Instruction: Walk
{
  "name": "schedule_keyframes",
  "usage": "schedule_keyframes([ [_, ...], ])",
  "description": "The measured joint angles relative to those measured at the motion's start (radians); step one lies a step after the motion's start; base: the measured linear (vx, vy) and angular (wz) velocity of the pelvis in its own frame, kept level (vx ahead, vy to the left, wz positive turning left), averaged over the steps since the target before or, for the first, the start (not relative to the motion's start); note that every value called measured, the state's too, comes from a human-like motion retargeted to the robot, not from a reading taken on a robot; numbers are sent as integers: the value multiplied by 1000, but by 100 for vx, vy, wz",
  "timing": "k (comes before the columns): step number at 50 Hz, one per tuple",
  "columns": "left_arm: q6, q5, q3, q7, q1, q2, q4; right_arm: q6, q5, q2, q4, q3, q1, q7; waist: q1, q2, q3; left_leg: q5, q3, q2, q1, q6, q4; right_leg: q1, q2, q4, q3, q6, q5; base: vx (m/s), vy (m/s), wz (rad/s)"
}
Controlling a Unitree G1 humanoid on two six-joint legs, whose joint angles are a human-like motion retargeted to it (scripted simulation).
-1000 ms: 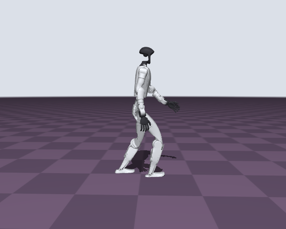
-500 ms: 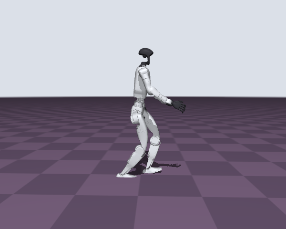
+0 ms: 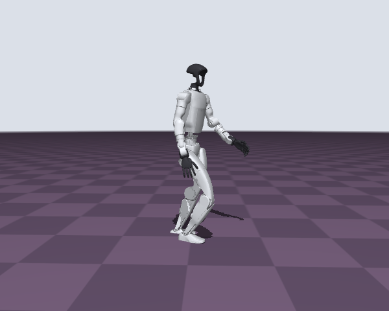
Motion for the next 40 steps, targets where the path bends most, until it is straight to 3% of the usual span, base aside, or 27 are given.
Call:
schedule_keyframes([
  [4,-2,28,-18,-13,14,-11,16,-6,16,-1,-11,-14,3,-18,15,14,-23,-28,10,25,7,-6,33,-27,61,-201,11,26,0,-2,-3,-47],
  [10,25,69,-44,-75,145,-62,139,-29,30,14,-41,-18,-75,-53,41,36,-46,-133,23,90,-33,-18,294,47,99,-180,-28,-4,14,1,-5,-58],
  [13,47,104,-44,-111,238,-85,227,-40,27,25,-69,-16,-144,-78,55,63,-34,-141,46,188,-107,-45,604,111,149,-154,-58,-41,-16,-2,-7,-65],
  [17,70,146,-23,-148,314,-88,283,-30,22,22,-124,-11,-266,-109,130,172,-22,-90,22,439,-313,-67,1084,184,324,-257,-115,-111,-8,-5,-7,-98],
  [20,76,149,-13,-154,357,-75,270,-21,19,17,-154,-13,-339,-133,179,162,-29,-96,14,494,-446,-30,1197,213,349,-300,-100,-119,-11,-2,-4,-61],
  [25,64,115,17,-147,399,-63,234,-15,20,23,-195,-12,-396,-151,213,102,-49,-139,24,427,-603,-6,983,251,299,-337,-81,-93,-31,0,0,-19],
  [30,49,94,34,-138,409,-68,216,-27,5,38,-229,-2,-390,-143,179,32,-97,-42,-1,245,-649,-45,522,257,190,-357,-79,-65,-61,0,0,0],
  [33,47,98,32,-139,391,-64,200,-31,-8,56,-233,13,-358,-126,152,11,-116,11,-17,181,-624,-52,389,259,150,-331,-67,-64,-97,2,1,-3],
  [40,36,126,17,-130,334,-43,179,-28,-39,78,-151,27,-242,-84,96,1,-137,26,5,138,-542,-32,401,295,112,-242,-16,-56,-164,11,6,-34],
])
